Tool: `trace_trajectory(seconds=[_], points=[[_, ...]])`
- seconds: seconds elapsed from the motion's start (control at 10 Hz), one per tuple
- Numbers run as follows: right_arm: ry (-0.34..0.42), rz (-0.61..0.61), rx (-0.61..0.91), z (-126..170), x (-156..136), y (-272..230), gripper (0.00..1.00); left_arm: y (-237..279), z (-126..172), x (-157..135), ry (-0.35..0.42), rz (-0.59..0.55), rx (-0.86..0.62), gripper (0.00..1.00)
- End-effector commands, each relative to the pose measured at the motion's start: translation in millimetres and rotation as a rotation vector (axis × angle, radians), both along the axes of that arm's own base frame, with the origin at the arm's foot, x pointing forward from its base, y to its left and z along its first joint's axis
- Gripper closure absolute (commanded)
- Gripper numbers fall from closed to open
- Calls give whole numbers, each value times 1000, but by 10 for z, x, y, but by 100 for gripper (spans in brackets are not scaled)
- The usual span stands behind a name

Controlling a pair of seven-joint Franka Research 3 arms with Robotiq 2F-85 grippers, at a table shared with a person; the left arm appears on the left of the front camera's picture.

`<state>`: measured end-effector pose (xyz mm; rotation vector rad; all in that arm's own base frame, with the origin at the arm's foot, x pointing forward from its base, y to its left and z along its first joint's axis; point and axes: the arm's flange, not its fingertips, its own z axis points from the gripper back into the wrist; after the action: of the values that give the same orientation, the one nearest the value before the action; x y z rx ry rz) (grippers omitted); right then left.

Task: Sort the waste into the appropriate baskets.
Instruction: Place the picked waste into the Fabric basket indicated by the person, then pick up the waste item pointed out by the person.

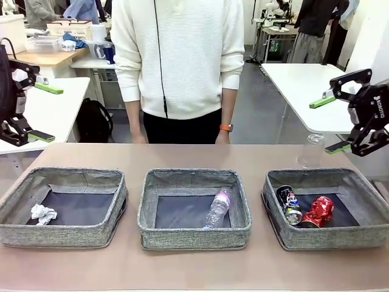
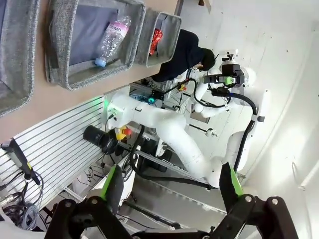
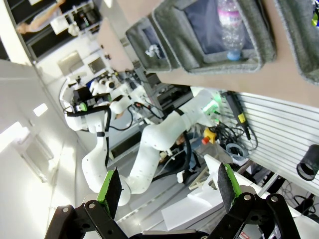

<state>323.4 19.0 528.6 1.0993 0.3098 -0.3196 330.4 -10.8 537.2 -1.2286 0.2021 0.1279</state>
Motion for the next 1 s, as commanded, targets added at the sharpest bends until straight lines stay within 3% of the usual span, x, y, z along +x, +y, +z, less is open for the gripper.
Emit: trace_trajectory(seconds=[0.0,0.9], points=[[14,-10,14,48,5,16,0,48,-16,1,-16,-10,-17,0],[14,-10,14,48,5,16,0,48,-16,1,-16,-10,-17,0]])
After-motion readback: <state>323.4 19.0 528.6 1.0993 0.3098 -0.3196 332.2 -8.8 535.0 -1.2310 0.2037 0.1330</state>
